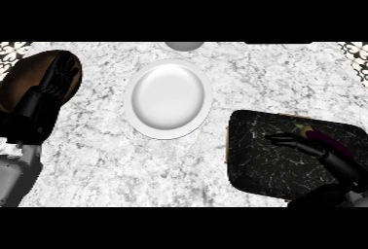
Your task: Pick the eggplant from the tray and place it in the plate
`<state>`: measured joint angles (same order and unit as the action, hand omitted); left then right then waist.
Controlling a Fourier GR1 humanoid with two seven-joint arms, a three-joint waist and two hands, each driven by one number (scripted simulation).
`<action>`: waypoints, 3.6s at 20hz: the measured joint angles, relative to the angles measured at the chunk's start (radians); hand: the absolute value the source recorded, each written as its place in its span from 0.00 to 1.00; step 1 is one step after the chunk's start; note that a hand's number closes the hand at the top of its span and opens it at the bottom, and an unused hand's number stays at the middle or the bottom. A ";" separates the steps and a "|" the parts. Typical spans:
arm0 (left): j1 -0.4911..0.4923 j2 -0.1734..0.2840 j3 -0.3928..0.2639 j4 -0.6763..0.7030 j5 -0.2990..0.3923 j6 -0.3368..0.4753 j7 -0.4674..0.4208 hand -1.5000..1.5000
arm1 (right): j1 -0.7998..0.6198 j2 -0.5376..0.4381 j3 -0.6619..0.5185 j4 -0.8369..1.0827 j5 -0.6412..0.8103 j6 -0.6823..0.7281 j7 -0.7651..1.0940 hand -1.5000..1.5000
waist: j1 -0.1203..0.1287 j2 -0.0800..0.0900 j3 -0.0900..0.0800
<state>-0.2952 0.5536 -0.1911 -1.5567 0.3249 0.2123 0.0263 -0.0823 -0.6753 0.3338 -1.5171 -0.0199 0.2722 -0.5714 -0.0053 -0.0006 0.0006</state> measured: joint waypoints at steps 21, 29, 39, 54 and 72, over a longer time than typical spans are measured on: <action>0.007 -0.024 0.034 -0.006 -0.027 -0.045 0.007 0.50 | -0.243 -0.383 0.069 -0.223 0.344 0.377 0.611 0.00 | 0.014 0.001 -0.002; 0.015 -0.063 0.063 -0.021 -0.065 -0.069 0.028 0.50 | -0.254 -0.271 0.096 -0.146 0.550 0.387 0.639 0.00 | 0.012 0.001 -0.001; 0.020 -0.095 0.116 -0.009 -0.099 -0.121 0.030 0.50 | -0.278 -0.173 0.100 0.039 0.771 0.369 0.593 0.00 | 0.010 0.002 -0.001; 0.006 -0.163 0.176 -0.021 -0.165 -0.178 0.075 0.50 | -0.270 -0.049 0.070 0.290 1.030 0.276 0.440 0.00 | 0.008 -0.001 -0.003; 0.100 -0.153 0.244 -0.054 -0.185 -0.161 0.087 0.50 | -0.048 0.198 -0.289 0.185 1.006 -0.089 0.971 1.00 | -0.107 -0.042 -0.018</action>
<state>-0.1953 0.4002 0.0530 -1.6105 0.1397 0.0515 0.1132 -0.1300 -0.4771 0.0451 -1.3325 0.9864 0.1833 0.3998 -0.1122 -0.0430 -0.0170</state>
